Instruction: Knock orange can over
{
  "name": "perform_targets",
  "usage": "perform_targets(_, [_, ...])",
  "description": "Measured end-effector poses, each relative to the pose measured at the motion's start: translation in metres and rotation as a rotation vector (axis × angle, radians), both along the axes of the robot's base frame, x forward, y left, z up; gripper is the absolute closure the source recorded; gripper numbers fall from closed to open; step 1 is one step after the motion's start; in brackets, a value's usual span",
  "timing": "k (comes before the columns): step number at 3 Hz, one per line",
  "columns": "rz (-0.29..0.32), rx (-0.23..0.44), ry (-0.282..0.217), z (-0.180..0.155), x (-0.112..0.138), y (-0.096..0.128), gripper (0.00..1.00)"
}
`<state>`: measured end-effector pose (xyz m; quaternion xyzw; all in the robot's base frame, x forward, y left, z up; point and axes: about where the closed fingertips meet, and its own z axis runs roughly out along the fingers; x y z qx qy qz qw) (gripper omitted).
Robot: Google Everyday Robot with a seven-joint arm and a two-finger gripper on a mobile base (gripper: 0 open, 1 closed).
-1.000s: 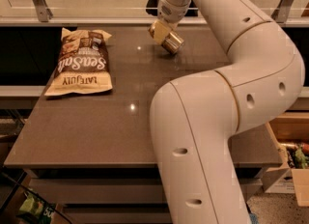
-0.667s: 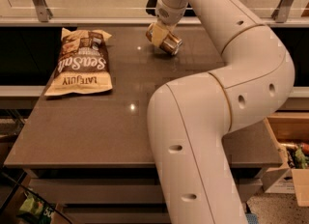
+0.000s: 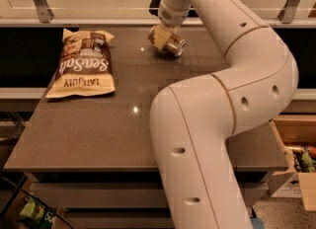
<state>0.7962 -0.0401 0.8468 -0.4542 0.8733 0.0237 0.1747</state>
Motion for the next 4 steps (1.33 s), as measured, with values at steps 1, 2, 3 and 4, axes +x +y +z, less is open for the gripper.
perform_targets(1, [0.001, 0.000, 0.003, -0.0036, 0.0010, 0.0013, 0.37])
perform_targets(2, [0.002, -0.001, 0.006, -0.0075, 0.0020, 0.0027, 0.13])
perform_targets(3, [0.003, -0.001, 0.010, -0.0115, 0.0030, 0.0042, 0.00])
perform_targets(4, [0.003, -0.001, 0.010, -0.0116, 0.0030, 0.0042, 0.00])
